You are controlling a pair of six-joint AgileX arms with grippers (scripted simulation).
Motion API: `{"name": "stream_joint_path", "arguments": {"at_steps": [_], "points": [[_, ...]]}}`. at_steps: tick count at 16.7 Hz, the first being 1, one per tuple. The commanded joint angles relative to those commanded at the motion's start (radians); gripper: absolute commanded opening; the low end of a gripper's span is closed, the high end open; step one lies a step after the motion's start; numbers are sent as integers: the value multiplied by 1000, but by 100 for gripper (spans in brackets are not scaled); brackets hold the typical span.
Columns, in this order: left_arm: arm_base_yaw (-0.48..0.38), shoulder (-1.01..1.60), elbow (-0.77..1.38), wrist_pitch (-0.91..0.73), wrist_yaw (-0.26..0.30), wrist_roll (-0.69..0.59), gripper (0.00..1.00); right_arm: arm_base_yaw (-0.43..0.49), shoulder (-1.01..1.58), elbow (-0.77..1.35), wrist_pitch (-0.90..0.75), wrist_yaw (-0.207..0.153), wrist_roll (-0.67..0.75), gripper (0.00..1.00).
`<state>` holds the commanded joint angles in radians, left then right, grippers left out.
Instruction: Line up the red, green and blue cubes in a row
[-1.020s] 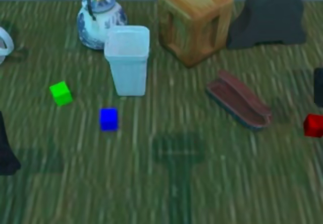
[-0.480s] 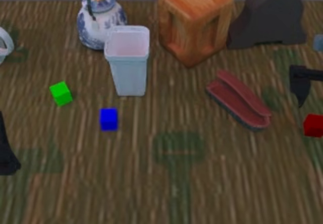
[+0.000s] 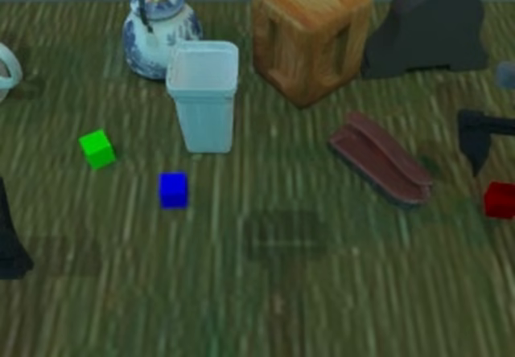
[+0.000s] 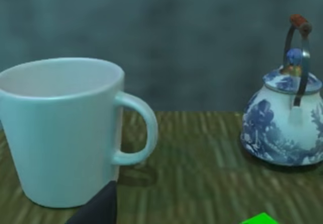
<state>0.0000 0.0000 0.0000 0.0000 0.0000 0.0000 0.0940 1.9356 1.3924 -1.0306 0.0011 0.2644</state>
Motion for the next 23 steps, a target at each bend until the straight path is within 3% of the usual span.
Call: {"name": "stream_joint_path", "arguments": {"at_steps": [6, 12, 23], "points": [[0, 0, 0, 0, 0, 0, 100, 4, 104, -133, 247, 1, 5, 100], [0, 0, 0, 0, 0, 0, 100, 5, 125, -157, 285, 1, 6, 100], [0, 0, 0, 0, 0, 0, 100, 5, 125, -157, 285, 1, 6, 17]]}}
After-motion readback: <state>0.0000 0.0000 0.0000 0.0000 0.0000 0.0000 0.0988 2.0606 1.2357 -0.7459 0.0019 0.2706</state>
